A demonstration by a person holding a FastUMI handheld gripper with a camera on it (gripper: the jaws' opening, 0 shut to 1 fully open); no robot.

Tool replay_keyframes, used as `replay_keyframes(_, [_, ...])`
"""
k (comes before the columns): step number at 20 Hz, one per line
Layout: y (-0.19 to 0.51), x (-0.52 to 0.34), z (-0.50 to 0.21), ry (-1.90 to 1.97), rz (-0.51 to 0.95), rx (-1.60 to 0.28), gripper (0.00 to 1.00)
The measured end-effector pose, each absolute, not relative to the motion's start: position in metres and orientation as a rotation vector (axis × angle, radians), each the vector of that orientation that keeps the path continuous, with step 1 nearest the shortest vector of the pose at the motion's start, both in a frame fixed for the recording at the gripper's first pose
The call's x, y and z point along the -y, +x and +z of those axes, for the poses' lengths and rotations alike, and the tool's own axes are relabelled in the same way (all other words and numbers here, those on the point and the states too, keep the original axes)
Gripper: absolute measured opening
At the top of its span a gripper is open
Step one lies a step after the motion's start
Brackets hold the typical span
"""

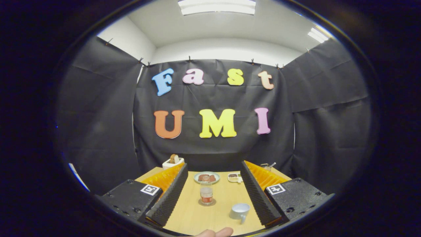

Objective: Take the bottle from table, then pour the juice into the cup, finally place the bottle on the coaster

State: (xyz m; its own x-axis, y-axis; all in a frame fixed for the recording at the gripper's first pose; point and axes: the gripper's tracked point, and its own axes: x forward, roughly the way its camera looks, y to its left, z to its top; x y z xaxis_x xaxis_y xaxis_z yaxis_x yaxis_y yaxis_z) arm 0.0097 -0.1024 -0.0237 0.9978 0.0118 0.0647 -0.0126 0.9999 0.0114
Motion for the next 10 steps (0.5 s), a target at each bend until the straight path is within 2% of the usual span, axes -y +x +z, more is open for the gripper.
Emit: replay_keyframes(10, [0.0057, 0.0923, -0.0252, 0.022, 0.016, 0.075, 1.00])
